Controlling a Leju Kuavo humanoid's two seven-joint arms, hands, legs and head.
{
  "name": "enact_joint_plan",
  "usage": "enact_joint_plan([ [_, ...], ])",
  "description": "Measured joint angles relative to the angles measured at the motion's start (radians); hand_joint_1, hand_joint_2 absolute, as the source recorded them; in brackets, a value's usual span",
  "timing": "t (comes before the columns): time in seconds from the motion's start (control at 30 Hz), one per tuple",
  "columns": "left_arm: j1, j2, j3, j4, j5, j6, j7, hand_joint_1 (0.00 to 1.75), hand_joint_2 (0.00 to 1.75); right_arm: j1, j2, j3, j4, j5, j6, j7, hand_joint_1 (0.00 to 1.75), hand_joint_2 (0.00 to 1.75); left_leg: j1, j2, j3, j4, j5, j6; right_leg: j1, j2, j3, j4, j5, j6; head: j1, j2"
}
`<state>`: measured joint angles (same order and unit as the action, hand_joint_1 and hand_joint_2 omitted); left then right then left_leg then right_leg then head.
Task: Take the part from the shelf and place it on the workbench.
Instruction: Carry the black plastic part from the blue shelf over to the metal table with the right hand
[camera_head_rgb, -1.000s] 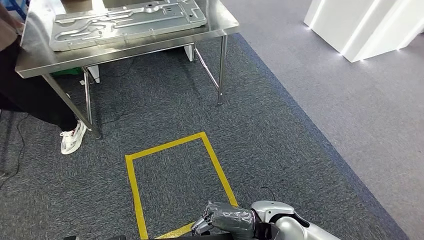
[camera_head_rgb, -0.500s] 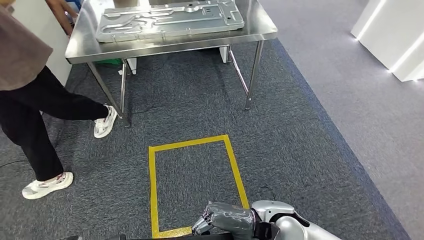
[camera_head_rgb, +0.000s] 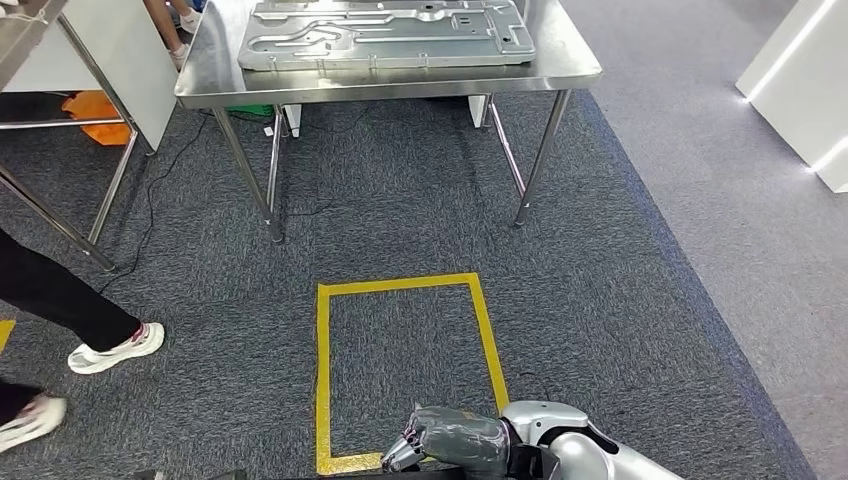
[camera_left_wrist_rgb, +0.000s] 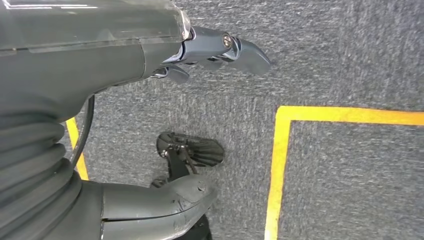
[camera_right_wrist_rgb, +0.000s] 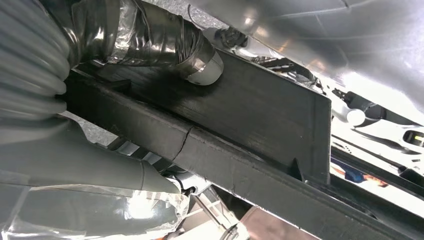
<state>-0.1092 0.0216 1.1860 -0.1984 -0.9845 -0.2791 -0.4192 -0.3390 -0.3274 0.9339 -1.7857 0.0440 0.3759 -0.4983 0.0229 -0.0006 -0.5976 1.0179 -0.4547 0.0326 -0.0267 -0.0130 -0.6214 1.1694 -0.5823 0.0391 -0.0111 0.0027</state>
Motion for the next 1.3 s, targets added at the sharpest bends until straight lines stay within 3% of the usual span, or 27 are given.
enact_joint_plan([
  [0.07, -0.001, 0.000, 0.000, 0.000, 0.000, -0.004, -0.001, 0.00, 1.75, 0.005, 0.000, 0.000, 0.000, -0.002, 0.000, -0.001, 1.64, 1.75, -0.006, -0.003, 0.001, 0.000, -0.002, 0.005, 0.003, 0.007, -0.066, 0.121, -0.041, -0.002, 0.000, 0.000],
  [0.1, -0.001, 0.000, 0.000, 0.000, -0.001, -0.006, -0.001, 0.00, 1.75, 0.008, 0.000, 0.000, 0.000, -0.002, 0.000, -0.001, 1.64, 1.75, -0.009, -0.006, 0.002, 0.000, -0.003, 0.007, 0.005, 0.008, -0.080, 0.138, -0.034, -0.005, 0.000, 0.000],
  [0.13, -0.001, 0.000, 0.000, 0.000, -0.001, -0.007, -0.001, 0.00, 1.75, 0.010, 0.000, 0.000, 0.000, -0.003, 0.000, -0.002, 1.64, 1.75, -0.011, -0.009, 0.004, 0.001, -0.004, 0.007, 0.006, 0.008, -0.074, 0.115, -0.006, -0.009, 0.000, 0.000],
  [0.23, -0.002, -0.001, 0.000, 0.000, -0.001, -0.008, -0.003, 0.00, 1.75, 0.010, -0.001, 0.000, 0.000, -0.003, 0.000, -0.003, 1.64, 1.75, -0.017, -0.018, 0.011, 0.002, -0.009, 0.003, 0.017, 0.015, 0.010, -0.078, 0.095, -0.034, 0.000, 0.000],
  [0.3, -0.001, -0.001, 0.000, 0.000, -0.002, -0.008, -0.004, 0.00, 1.75, 0.011, -0.002, 0.000, 0.000, -0.004, -0.001, -0.005, 1.64, 1.75, -0.017, -0.021, 0.009, 0.003, -0.010, -0.006, 0.024, 0.018, 0.033, -0.136, 0.108, -0.043, 0.000, 0.000],
  [0.4, -0.001, 0.000, 0.000, 0.000, -0.002, -0.008, -0.004, 0.00, 1.75, 0.011, -0.003, -0.001, -0.004, -0.005, -0.001, -0.007, 1.64, 1.75, -0.015, -0.021, 0.010, 0.003, -0.015, -0.023, 0.021, 0.014, 0.041, -0.153, 0.114, -0.050, 0.000, 0.000],
  [0.47, -0.002, 0.001, 0.000, 0.000, -0.002, -0.009, -0.005, 0.00, 1.75, 0.012, -0.003, -0.001, -0.006, -0.005, -0.001, -0.008, 1.64, 1.75, -0.014, -0.016, -0.013, 0.062, -0.053, -0.032, 0.013, 0.010, 0.054, -0.168, 0.119, -0.058, 0.000, 0.000],
  [0.53, -0.001, 0.002, 0.000, 0.000, -0.002, -0.009, -0.006, 0.00, 1.75, 0.013, -0.003, -0.001, -0.006, -0.005, -0.001, -0.008, 1.64, 1.75, -0.011, -0.010, -0.074, 0.189, -0.112, -0.041, 0.013, 0.006, 0.058, -0.169, 0.117, -0.062, 0.000, 0.000],
  [0.6, 0.001, 0.003, 0.000, 0.000, -0.003, -0.009, -0.006, 0.00, 1.75, 0.017, -0.003, -0.001, -0.006, -0.005, -0.001, -0.009, 1.64, 1.75, -0.008, -0.007, -0.118, 0.268, -0.127, -0.048, 0.014, 0.005, 0.059, -0.167, 0.114, -0.062, 0.000, 0.000],
  [0.63, 0.002, 0.003, 0.000, 0.000, -0.003, -0.009, -0.006, 0.00, 1.75, 0.018, -0.003, -0.001, -0.006, -0.006, -0.001, -0.009, 1.64, 1.75, -0.007, -0.006, -0.114, 0.252, -0.106, -0.049, 0.013, 0.005, 0.061, -0.166, 0.111, -0.061, 0.000, 0.000],
  [0.73, 0.001, 0.005, 0.000, 0.000, -0.003, -0.009, -0.007, 0.00, 1.75, 0.020, -0.003, -0.002, -0.006, -0.006, -0.001, -0.010, 1.64, 1.75, -0.005, -0.001, -0.027, 0.068, -0.015, -0.046, 0.014, 0.004, 0.066, -0.156, 0.099, -0.051, 0.000, 0.000],
  [0.8, -0.001, 0.006, 0.000, 0.000, -0.002, -0.009, -0.008, 0.00, 1.75, 0.020, -0.003, -0.002, -0.006, -0.006, 0.000, -0.011, 1.64, 1.75, -0.009, 0.000, 0.003, 0.005, -0.005, -0.034, 0.018, 0.004, 0.066, -0.152, 0.093, -0.040, 0.000, 0.000],
  [0.93, -0.001, 0.006, 0.000, 0.000, -0.002, -0.010, -0.010, 0.00, 1.75, 0.020, -0.003, -0.005, -0.007, -0.007, 0.002, -0.011, 1.64, 1.75, -0.009, -0.004, 0.009, -0.003, -0.005, -0.005, 0.017, 0.005, 0.061, -0.132, 0.074, -0.020, 0.000, 0.000],
  [0.97, -0.001, 0.006, 0.000, 0.000, -0.002, -0.010, -0.011, 0.00, 1.75, 0.020, -0.003, -0.005, -0.008, -0.007, 0.003, -0.011, 1.64, 1.75, -0.007, -0.004, 0.012, -0.006, -0.005, 0.001, 0.015, 0.006, 0.044, -0.093, 0.051, -0.015, 0.000, 0.000],
  [1.03, -0.002, 0.006, 0.000, 0.000, -0.002, -0.010, -0.012, 0.00, 1.75, 0.022, -0.003, -0.006, -0.008, -0.007, 0.004, -0.012, 1.64, 1.75, -0.009, -0.004, 0.014, -0.007, -0.007, 0.010, 0.014, 0.009, -0.025, 0.038, -0.010, -0.011, 0.000, 0.000],
  [1.07, -0.002, 0.006, 0.000, 0.000, -0.002, -0.010, -0.012, 0.00, 1.75, 0.023, -0.003, -0.006, -0.008, -0.007, 0.004, -0.012, 1.64, 1.75, -0.011, -0.005, 0.015, -0.006, -0.009, 0.012, 0.014, 0.009, -0.062, 0.101, -0.030, -0.010, 0.000, 0.000],
  [1.1, -0.002, 0.006, 0.000, 0.000, -0.002, -0.010, -0.012, 0.00, 1.75, 0.025, -0.003, -0.006, -0.008, -0.007, 0.004, -0.012, 1.64, 1.75, -0.012, -0.006, 0.017, -0.006, -0.012, 0.013, 0.014, 0.009, -0.086, 0.136, -0.031, -0.011, 0.000, 0.000],
  [1.13, -0.002, 0.006, 0.000, 0.000, -0.002, -0.010, -0.013, 0.00, 1.75, 0.026, -0.003, -0.006, -0.008, -0.007, 0.004, -0.012, 1.64, 1.75, -0.014, -0.007, 0.020, -0.006, -0.014, 0.013, 0.014, 0.009, -0.092, 0.134, -0.012, -0.013, 0.000, 0.000],
  [1.17, -0.002, 0.006, 0.000, 0.000, -0.002, -0.010, -0.013, 0.00, 1.75, 0.027, -0.003, -0.006, -0.008, -0.007, 0.004, -0.013, 1.64, 1.75, -0.016, -0.009, 0.025, -0.005, -0.018, 0.013, 0.015, 0.009, -0.077, 0.091, 0.024, -0.018, 0.000, 0.000],
  [1.23, -0.002, 0.005, 0.000, 0.000, -0.002, -0.010, -0.013, 0.00, 1.75, 0.027, -0.003, -0.007, -0.008, -0.006, 0.004, -0.013, 1.64, 1.75, -0.020, -0.011, 0.037, -0.005, -0.026, 0.009, 0.021, 0.011, -0.015, -0.048, 0.099, -0.032, 0.000, 0.000],
  [1.3, -0.003, 0.004, 0.000, 0.000, -0.003, -0.009, -0.013, 0.00, 1.75, 0.026, -0.004, -0.008, -0.009, -0.006, 0.004, -0.013, 1.64, 1.75, -0.022, -0.013, 0.042, -0.005, -0.032, 0.001, 0.027, 0.013, 0.022, -0.131, 0.124, -0.043, 0.000, 0.000],
])
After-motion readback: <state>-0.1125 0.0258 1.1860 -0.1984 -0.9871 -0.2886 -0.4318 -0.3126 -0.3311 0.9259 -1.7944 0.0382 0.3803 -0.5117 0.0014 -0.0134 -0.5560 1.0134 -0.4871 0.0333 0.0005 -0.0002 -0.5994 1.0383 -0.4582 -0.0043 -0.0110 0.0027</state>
